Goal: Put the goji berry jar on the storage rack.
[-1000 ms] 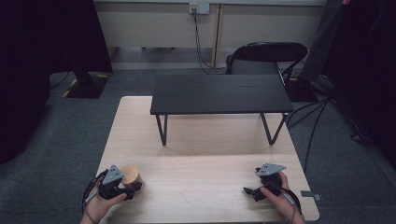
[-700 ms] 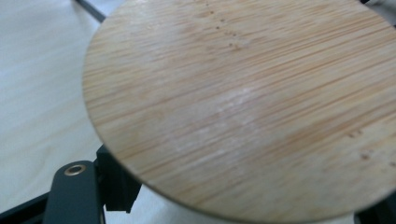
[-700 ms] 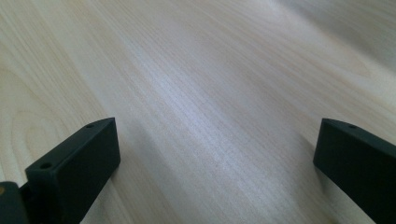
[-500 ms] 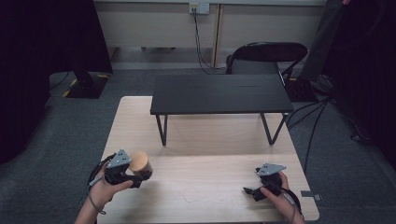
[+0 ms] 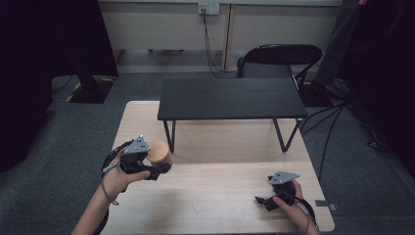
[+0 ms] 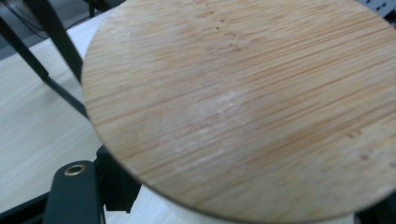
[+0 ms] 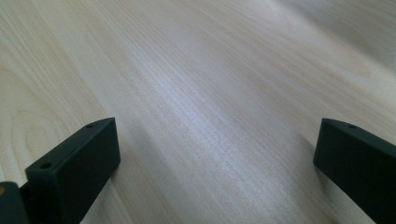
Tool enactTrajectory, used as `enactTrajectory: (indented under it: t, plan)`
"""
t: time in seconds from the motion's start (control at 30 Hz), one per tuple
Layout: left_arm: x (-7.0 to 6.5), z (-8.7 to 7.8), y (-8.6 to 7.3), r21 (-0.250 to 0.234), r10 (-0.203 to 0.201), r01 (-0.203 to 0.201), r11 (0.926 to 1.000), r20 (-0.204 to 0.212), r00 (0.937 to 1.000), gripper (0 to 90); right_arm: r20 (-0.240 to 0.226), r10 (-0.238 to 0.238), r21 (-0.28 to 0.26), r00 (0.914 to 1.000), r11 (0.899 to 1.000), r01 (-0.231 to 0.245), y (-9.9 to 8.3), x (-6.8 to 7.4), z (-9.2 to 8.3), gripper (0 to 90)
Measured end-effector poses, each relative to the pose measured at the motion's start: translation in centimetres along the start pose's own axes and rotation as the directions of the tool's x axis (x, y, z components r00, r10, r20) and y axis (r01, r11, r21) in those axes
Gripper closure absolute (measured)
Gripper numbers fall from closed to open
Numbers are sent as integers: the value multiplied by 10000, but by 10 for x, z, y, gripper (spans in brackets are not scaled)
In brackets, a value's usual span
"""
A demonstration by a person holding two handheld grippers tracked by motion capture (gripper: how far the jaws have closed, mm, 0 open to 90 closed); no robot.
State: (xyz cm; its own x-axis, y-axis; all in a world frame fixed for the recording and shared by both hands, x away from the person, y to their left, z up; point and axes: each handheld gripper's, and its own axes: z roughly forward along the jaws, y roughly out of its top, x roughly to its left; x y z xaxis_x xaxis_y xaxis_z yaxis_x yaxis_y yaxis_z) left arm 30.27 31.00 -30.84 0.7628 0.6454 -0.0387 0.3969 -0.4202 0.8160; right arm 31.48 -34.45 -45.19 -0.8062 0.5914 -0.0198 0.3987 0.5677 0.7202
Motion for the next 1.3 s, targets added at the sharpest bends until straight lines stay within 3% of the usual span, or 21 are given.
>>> enactTrajectory:
  t: [0.27,1.03,1.3]
  plan:
    - [2,8,31,-139,118,-116,9998,173,9998,256,1,2,1,10000,10000,-2,0,0,0,0]
    - [6,28,120,-197,256,-269,9994,-622,9977,255,5,-4,-14,10000,10000,4,0,0,0,0]
    - [6,46,144,-267,14,-34,9996,-728,9973,256,-26,-24,-8,10000,10000,24,0,0,0,0]
